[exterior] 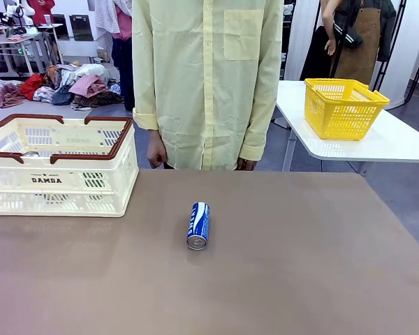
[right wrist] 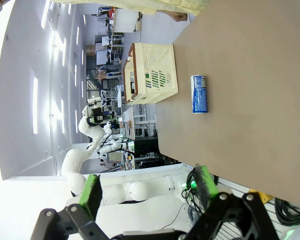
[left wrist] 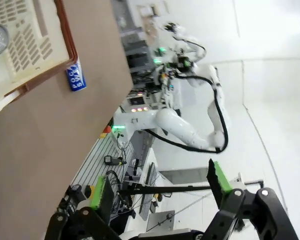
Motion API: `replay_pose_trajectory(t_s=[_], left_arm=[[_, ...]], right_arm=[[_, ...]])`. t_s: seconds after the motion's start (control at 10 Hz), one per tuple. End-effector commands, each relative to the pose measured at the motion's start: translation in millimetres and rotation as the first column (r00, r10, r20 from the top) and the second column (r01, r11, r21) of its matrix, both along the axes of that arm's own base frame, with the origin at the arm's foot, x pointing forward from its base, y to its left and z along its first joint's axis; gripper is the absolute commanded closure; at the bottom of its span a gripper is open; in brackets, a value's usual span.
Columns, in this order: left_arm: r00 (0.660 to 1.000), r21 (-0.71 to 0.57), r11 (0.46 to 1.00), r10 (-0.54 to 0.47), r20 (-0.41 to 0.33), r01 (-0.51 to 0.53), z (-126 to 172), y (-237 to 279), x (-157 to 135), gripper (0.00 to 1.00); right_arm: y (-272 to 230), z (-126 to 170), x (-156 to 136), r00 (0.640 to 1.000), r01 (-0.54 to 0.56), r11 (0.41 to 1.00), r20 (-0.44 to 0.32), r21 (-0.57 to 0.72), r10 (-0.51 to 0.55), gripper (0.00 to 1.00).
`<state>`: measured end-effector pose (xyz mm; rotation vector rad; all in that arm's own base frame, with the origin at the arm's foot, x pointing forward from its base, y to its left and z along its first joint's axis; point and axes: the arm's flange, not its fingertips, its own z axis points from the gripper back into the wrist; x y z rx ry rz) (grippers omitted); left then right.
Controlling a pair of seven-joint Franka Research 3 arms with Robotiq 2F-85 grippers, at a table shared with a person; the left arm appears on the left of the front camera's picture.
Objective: Place the drinks into the Shopping basket.
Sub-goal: Pick up one drink and place it into the Shopping basket.
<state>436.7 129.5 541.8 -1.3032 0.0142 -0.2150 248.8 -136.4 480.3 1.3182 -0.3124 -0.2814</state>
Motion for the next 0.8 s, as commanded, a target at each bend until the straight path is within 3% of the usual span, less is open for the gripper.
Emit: replay_pose_trajectory(t_s=[0.0,0.1,0.3,0.5,0.7], left_arm=[[0.996,0.177,0.984,-0.019,-0.087,0.035,46.6,-76.4,-1.8,0.0],[0.992,0.285,0.955,-0.056,-0.109,0.085,62.6,-115.2,7.0,0.0],[0.99,0.535,0.839,-0.031,-0.134,0.099,75.9,-210.4,30.1,0.0],[0.997,0.72,0.691,-0.001,-0.082,0.06,58.3,-310.3,43.6,0.0],[1.0,0.807,0.591,0.003,-0.002,0.0,24.9,-381.4,41.5,0.0]], right_arm=[[1.2,4.5,1.0,1.0,0.009,1.0,0.0,0.02,-0.009,0.0],[1.2,4.5,1.0,1.0,0.009,1.0,0.0,0.02,-0.009,0.0],[1.2,4.5,1.0,1.0,0.009,1.0,0.0,0.02,-0.009,0.0],[1.2,4.5,1.0,1.0,0.009,1.0,0.0,0.02,-0.009,0.0],[1.2,4.5,1.0,1.0,0.009,1.0,0.0,0.02,-0.009,0.0]])
